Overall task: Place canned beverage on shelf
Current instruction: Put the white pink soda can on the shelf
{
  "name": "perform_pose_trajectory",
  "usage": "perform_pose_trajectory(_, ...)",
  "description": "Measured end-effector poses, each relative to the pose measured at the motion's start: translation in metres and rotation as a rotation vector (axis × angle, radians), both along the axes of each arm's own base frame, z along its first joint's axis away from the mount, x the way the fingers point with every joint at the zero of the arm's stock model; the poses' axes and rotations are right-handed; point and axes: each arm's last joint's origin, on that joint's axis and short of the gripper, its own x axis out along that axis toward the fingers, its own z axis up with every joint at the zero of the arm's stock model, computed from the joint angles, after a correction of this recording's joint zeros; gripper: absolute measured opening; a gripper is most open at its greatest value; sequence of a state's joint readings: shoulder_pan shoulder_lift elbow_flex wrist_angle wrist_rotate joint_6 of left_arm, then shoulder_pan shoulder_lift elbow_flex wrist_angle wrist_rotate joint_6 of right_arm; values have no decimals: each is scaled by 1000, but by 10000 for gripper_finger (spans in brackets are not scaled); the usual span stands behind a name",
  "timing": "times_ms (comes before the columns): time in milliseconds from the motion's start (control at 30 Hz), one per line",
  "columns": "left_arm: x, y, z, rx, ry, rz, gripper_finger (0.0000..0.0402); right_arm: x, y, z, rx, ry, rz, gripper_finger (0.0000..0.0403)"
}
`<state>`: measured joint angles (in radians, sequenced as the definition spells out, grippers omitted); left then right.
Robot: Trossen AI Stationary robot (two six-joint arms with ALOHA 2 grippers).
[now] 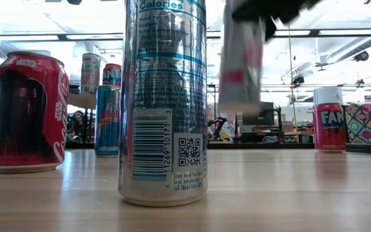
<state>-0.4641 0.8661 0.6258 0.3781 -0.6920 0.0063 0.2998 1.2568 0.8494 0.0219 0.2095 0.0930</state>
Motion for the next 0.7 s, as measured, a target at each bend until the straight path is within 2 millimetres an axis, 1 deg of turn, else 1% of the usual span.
perform_pose_trajectory(100, 2, -1, -2, 9, 11, 0, 41, 7, -8, 28, -47, -53, -5, 238)
perform_pose_trajectory(233, 2, -1, -2, 42, 25, 4, 86, 20, -22, 64, -119, -124, -27, 238)
perform_pose_trajectory(300, 1, 0, -4, 76, 50, 12, 113, 28, -31, 78, -149, -149, -41, 238)
perform_pose_trajectory(367, 1, 1, -5, 110, 76, 56, 139, 37, -41, 92, -172, -178, -64, 238)
perform_pose_trajectory(467, -3, 5, -2, 166, 99, 177, 172, 52, -62, 107, -179, -190, -108, 238)
perform_pose_trajectory(567, -11, 11, 11, 212, 102, 279, 193, 70, -88, 117, -150, -181, -183, 238)
perform_pose_trajectory(700, -21, 17, 25, 276, 144, 285, 201, 93, -125, 119, -77, -133, -243, 238)
